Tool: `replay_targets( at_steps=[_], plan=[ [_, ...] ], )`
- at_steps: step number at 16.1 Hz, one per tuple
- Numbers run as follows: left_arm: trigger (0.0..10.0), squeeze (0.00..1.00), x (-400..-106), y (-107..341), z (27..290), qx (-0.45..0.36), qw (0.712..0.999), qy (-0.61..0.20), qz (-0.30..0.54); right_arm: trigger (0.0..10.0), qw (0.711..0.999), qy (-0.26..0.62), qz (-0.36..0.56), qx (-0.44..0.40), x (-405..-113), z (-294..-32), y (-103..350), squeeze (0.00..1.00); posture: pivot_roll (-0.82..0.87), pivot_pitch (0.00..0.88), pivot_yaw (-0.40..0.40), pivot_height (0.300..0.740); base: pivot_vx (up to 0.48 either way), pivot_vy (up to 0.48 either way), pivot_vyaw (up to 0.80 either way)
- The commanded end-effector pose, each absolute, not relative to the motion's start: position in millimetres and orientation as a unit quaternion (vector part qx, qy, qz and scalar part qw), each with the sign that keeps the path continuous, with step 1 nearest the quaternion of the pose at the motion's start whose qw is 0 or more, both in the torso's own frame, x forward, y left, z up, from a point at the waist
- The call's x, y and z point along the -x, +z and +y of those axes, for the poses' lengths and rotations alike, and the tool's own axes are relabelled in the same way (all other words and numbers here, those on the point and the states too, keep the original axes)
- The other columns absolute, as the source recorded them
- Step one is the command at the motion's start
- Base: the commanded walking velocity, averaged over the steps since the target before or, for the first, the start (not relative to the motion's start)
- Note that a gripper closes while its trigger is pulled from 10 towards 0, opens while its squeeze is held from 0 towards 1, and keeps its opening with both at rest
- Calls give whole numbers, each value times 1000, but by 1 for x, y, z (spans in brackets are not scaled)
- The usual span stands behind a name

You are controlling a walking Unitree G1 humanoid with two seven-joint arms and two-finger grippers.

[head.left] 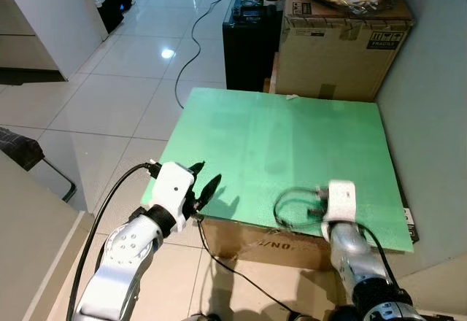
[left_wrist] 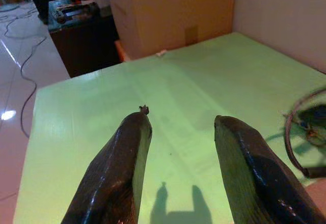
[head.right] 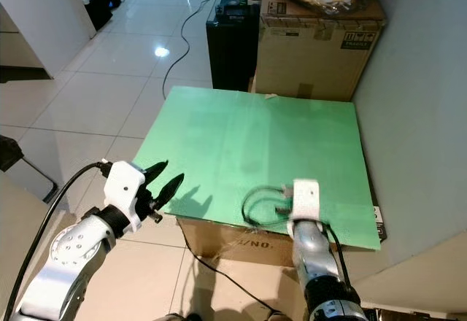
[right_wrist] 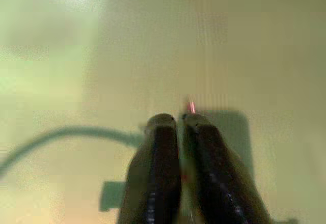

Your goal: Hang keys on a hook

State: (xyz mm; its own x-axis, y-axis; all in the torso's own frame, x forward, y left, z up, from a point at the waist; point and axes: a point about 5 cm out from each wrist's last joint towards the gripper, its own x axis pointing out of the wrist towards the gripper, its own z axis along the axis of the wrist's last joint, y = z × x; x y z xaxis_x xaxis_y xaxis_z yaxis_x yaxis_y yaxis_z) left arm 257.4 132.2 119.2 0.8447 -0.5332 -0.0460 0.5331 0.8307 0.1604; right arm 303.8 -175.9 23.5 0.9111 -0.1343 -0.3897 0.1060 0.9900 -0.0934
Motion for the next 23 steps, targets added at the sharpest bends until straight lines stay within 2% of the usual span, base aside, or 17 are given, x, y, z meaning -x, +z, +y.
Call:
replay_targets(
  at_steps=[1,5,8,9,10,13,18,23],
  plan=[
    [10000,0,-257,115,132,-87,956,-280,8,0,979,-56,194,37,-303,-173,26,0,-66,103,97,740,0,0,0],
    [10000,0,-260,114,130,-87,955,-283,4,0,986,-47,157,36,-310,-168,44,0,-74,82,95,740,0,0,0],
    [10000,0,-261,114,129,-87,955,-284,2,0,981,-70,179,20,-304,-175,39,0,-73,76,93,740,0,0,0],
    [10000,0,-261,115,130,-88,955,-284,1,10000,977,-76,200,-10,-297,-175,32,0,-72,79,96,740,0,0,0],
    [10000,0,-262,115,130,-88,955,-284,2,10000,972,-71,217,-50,-292,-172,25,1000,-74,82,99,740,0,0,0],
    [10000,0,-262,114,130,-78,956,-284,3,10000,962,-78,247,-90,-290,-175,16,1000,-83,89,115,740,0,0,0],
    [10000,0,-265,114,127,-77,955,-288,2,10000,955,-78,283,-32,-285,-178,7,1000,-89,97,116,740,0,0,0],
    [10000,0,-263,113,128,-72,956,-286,7,10000,956,-99,276,-23,-287,-179,6,1000,-78,111,112,740,0,0,0]
  ],
)
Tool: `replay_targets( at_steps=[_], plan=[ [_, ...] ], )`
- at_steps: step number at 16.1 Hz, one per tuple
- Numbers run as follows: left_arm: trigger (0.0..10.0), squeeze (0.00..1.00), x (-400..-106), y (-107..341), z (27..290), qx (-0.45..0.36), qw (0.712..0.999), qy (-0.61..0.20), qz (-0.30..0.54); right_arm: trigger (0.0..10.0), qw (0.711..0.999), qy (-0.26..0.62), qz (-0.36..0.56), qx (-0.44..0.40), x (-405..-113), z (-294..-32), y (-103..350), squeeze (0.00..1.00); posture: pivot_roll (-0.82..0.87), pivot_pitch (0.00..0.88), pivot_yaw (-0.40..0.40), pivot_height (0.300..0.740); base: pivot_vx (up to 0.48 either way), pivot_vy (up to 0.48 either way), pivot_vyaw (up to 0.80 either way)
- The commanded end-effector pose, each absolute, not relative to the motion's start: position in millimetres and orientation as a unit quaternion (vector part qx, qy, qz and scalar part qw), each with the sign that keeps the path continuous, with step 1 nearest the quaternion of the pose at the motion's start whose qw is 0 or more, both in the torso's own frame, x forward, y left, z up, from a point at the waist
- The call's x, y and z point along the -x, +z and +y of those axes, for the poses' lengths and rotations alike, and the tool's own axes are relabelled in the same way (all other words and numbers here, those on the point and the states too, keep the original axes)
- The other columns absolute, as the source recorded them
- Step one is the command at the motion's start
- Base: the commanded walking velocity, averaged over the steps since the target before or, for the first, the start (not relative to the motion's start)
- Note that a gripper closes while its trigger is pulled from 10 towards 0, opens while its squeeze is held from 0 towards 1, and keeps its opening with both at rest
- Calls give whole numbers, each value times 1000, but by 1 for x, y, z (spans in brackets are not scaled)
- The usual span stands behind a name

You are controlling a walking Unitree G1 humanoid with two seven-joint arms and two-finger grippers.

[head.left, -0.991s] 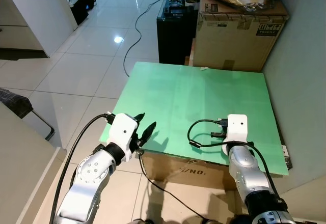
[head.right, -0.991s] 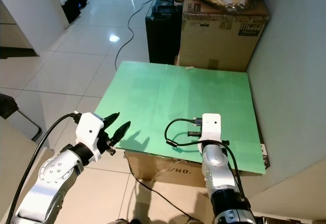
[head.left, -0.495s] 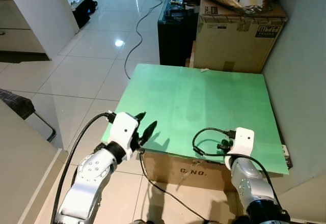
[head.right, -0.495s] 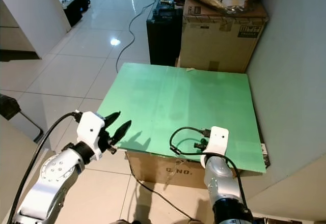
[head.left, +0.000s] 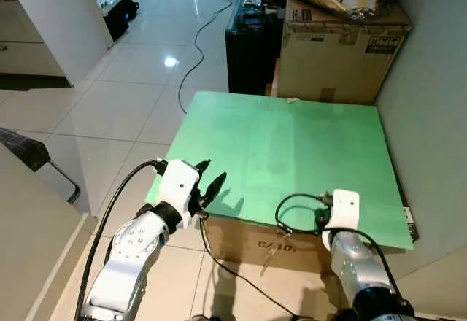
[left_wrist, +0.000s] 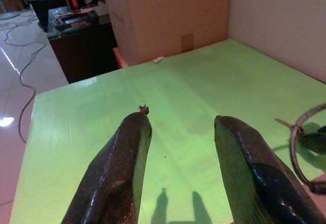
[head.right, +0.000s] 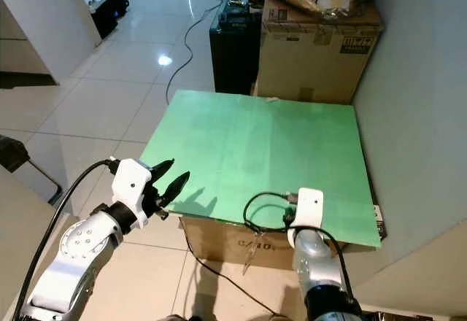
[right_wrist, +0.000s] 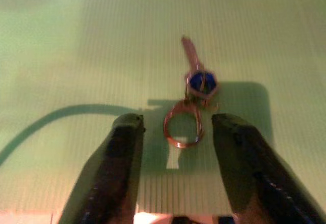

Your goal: Hang keys on a hook

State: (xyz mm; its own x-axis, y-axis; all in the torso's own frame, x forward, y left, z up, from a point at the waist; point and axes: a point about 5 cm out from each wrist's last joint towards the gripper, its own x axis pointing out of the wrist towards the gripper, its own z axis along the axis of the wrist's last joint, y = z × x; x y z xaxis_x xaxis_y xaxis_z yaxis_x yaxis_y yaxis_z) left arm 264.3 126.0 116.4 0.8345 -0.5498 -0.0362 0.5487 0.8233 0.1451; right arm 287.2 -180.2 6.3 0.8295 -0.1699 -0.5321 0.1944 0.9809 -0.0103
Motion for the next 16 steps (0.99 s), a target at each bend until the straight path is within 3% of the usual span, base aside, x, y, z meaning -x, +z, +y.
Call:
replay_targets(
  at_steps=[1,7,8,9,16],
  plan=[
    [10000,0,-262,112,128,-72,955,-286,8,10000,953,-106,282,-25,-287,-180,4,1000,-76,111,112,740,0,0,0],
    [10000,0,-260,113,129,-77,954,-291,7,10000,950,-123,283,-47,-290,-186,0,1000,-63,120,119,740,0,0,0],
    [10000,0,-255,111,127,-99,942,-322,5,10000,949,-120,287,-53,-291,-186,0,784,-60,123,120,740,0,0,0],
    [10000,0,-248,108,124,-126,926,-356,4,10000,949,-117,288,-57,-292,-185,-1,0,-58,126,122,740,0,0,0],
    [10000,0,-232,98,119,-118,900,-419,27,10000,946,-84,311,-28,-292,-175,-7,0,-55,127,117,740,0,0,0]
  ],
)
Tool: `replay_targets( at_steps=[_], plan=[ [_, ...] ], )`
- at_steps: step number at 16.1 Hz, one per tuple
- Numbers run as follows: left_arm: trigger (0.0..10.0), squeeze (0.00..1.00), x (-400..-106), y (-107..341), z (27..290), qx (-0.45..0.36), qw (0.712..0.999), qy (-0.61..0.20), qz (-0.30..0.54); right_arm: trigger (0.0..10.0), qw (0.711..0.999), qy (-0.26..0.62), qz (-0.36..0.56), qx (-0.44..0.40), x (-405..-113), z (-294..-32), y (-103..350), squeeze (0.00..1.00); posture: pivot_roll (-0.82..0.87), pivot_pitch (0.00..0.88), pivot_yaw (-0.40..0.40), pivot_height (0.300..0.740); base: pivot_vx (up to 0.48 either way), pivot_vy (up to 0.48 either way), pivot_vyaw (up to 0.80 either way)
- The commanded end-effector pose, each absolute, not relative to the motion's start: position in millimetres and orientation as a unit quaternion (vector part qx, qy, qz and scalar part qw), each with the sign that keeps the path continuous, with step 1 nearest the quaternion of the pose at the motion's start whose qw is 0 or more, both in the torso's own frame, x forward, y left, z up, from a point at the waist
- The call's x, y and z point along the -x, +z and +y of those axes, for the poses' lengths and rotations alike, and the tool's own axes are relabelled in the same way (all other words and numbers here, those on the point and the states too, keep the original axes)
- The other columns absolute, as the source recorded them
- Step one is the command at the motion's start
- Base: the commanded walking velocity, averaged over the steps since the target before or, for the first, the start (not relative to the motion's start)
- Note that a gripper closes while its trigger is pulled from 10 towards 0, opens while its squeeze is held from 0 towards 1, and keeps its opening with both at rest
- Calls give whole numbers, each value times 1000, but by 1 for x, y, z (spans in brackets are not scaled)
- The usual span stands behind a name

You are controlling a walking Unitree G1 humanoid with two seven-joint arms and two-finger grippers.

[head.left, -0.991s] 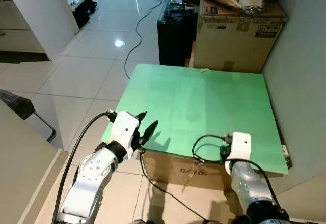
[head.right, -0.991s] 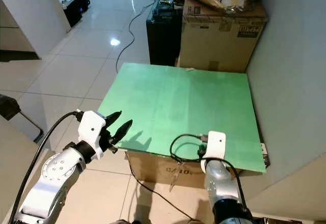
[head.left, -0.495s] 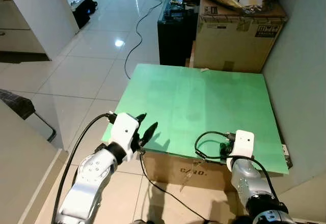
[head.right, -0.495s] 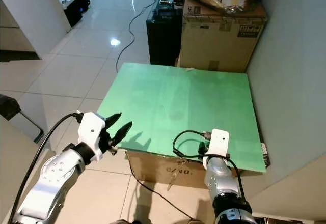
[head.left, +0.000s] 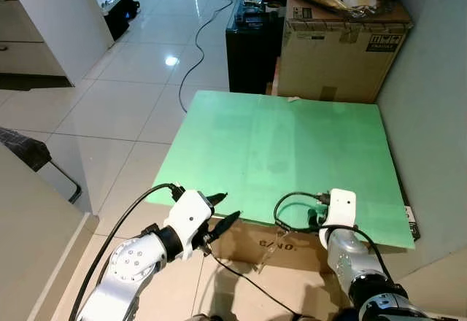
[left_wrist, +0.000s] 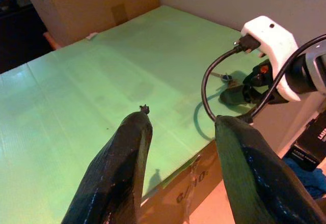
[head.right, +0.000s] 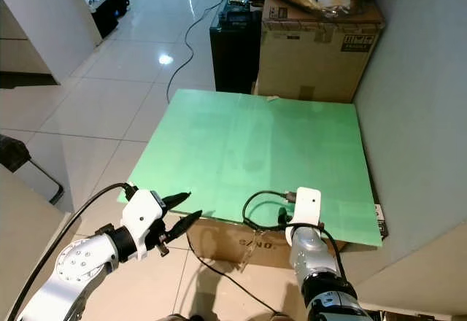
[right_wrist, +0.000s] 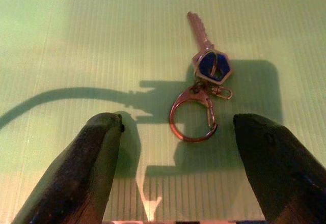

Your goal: Hang keys on a hook

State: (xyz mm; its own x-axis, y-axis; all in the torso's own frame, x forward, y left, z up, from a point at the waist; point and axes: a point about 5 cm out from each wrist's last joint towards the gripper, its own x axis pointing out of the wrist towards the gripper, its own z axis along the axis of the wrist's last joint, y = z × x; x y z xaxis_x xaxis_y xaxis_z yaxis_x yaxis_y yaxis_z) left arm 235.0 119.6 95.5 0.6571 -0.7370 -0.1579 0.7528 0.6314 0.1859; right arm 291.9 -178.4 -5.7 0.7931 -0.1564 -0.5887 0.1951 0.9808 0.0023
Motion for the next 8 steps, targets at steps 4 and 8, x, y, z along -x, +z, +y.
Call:
replay_targets(
  at_steps=[4,8],
  plan=[
    [10000,0,-231,98,119,-118,899,-420,28,10000,942,-76,326,-35,-289,-172,-11,0,-50,127,117,740,0,0,0],
    [10000,0,-226,98,126,-125,898,-419,36,10000,942,-77,322,-47,-293,-168,-9,0,-22,132,125,740,0,0,0]
  ],
)
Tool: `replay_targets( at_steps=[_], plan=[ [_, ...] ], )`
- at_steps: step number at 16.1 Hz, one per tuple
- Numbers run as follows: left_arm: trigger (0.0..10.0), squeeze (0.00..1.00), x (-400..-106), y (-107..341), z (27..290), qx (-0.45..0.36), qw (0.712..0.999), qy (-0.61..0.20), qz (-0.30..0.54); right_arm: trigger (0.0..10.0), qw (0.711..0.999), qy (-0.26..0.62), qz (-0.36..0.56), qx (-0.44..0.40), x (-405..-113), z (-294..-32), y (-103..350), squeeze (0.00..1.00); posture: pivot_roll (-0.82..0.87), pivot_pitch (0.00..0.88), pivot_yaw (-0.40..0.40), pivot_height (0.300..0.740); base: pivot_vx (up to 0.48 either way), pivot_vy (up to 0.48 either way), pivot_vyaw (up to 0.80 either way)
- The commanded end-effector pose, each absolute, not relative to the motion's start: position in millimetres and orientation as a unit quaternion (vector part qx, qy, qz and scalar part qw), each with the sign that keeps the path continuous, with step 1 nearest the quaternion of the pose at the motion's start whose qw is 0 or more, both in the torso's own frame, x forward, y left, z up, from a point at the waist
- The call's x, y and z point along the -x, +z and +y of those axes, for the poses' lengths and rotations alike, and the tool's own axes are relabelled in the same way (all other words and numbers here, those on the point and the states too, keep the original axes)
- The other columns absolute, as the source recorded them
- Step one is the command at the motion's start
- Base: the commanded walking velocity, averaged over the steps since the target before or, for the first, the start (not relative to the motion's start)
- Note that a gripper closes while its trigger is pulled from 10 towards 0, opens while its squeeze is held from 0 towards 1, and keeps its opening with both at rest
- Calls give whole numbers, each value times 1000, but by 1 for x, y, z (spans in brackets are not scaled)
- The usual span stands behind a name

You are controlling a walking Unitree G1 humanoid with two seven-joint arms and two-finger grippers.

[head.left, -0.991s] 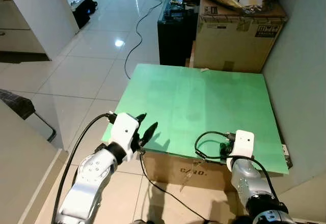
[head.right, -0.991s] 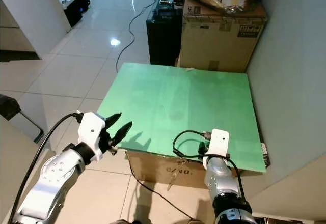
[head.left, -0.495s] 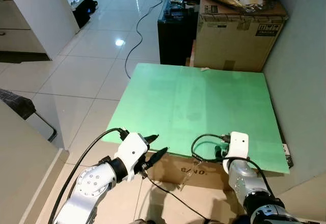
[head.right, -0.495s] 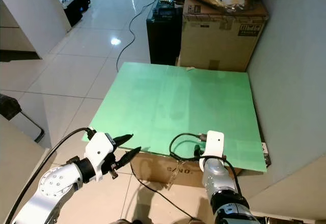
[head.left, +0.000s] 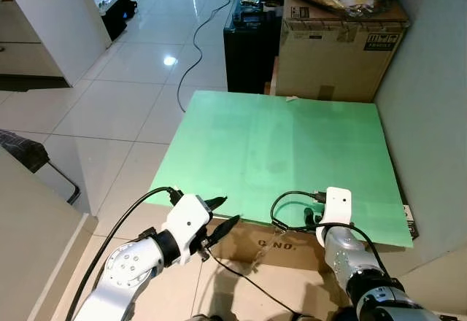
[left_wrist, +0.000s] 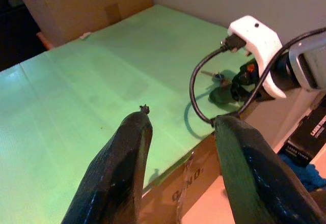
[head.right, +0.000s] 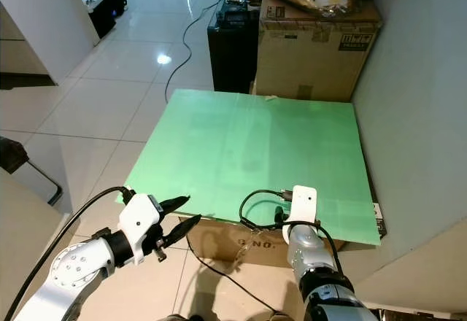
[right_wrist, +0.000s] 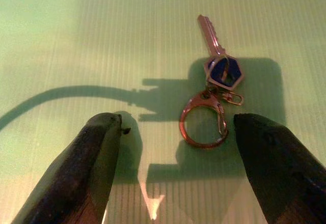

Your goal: Hang keys on a hook

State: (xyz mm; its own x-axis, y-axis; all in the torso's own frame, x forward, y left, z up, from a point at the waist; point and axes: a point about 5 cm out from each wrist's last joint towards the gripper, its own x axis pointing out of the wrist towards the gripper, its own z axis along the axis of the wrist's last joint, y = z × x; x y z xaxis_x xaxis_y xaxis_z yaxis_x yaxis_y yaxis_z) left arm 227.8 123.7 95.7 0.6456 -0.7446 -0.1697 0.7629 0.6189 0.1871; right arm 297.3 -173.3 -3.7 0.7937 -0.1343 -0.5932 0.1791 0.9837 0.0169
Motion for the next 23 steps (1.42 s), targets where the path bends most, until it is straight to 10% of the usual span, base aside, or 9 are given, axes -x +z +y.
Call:
replay_targets(
  at_steps=[1,2,3,4,23],
  plan=[
    [10000,0,-225,98,127,-126,898,-419,37,9686,940,-78,327,-55,-293,-167,-10,0,-19,132,125,740,0,0,0],
    [10000,0,-225,98,127,-127,898,-419,38,6745,939,-80,329,-58,-292,-167,-10,0,-18,131,124,740,0,0,0],
    [10000,0,-224,98,127,-127,898,-420,39,1569,934,-89,337,-78,-291,-168,-12,0,-17,131,125,740,0,0,0],
    [10000,0,-223,98,127,-128,898,-420,40,0,932,-92,339,-84,-290,-168,-13,0,-17,129,124,740,0,0,0],
    [10000,0,-232,97,119,-126,896,-424,35,0,961,-57,264,-50,-306,-166,8,0,-51,113,123,740,0,0,0]
  ],
)
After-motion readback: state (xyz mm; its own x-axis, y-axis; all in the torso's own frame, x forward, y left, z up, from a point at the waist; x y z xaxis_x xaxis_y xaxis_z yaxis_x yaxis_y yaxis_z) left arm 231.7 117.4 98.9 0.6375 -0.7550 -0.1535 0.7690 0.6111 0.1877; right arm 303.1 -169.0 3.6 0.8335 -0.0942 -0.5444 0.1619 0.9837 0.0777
